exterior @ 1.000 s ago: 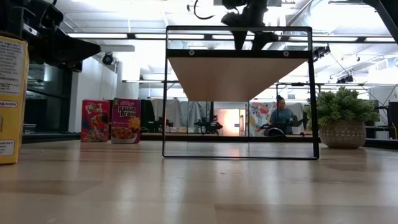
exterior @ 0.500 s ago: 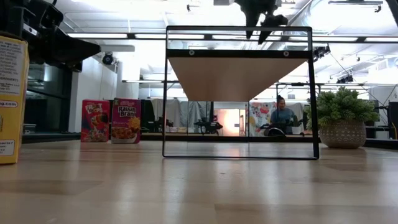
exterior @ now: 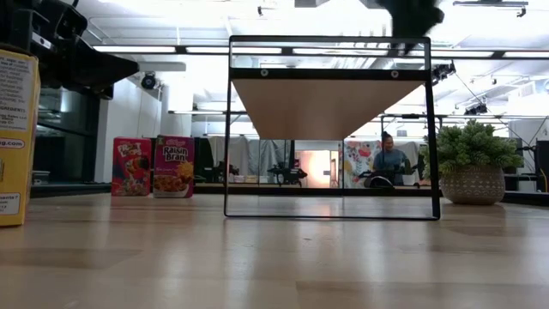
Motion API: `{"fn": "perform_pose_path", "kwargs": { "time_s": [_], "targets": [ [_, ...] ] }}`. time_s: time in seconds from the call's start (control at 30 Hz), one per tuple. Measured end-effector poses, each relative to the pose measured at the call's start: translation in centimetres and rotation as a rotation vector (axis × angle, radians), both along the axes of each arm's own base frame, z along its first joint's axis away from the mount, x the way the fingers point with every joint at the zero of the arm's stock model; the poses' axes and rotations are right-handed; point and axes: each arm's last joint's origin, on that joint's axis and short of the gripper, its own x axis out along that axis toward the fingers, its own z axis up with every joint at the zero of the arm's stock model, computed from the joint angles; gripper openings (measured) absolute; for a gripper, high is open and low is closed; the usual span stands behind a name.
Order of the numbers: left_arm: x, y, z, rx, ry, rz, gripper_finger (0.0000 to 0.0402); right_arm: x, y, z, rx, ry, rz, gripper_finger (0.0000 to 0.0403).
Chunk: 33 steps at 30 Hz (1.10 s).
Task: Stack cereal on shelf
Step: Put the yellow cereal box on the shelf
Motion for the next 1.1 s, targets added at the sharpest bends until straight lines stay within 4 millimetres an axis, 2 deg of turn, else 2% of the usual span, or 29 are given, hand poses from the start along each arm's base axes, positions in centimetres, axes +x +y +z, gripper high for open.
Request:
{"fn": "perform_pose_path", "kwargs": {
  "time_s": [0.1,0.27,0.47,0.6,0.8,0.97,1.1],
  "targets": [
    [0.0,0.0,0.0,0.000,0.000,0.000,0.0000,-2.3,1.4,-2.5,-0.005,-0.118,0.027,0.0245],
    [0.0,0.0,0.0,0.000,0.000,0.000,0.0000,-4.8,3.4,-5.9,-0.087,-0.482,0.156,0.0245],
    [0.0,0.0,0.0,0.000,0.000,0.000,0.0000,-5.3,4.7,-8.7,-0.366,-1.016,0.378,0.0245],
    [0.0,0.0,0.0,0.015,0.001,0.001,0.0000,-5.4,5.0,-10.0,-0.485,-1.263,0.491,0.0245],
    [0.0,0.0,0.0,0.027,0.002,0.001,0.0000,-5.3,5.1,-11.3,-0.516,-1.313,0.534,0.0245],
    [0.0,0.0,0.0,0.069,0.006,0.003,0.0000,-4.3,5.2,-12.1,-0.428,-1.285,0.609,0.0245],
    [0.0,0.0,0.0,0.037,0.002,0.001,0.0000,-3.1,5.2,-13.2,-0.347,-1.231,0.693,0.0245]
  ]
}}
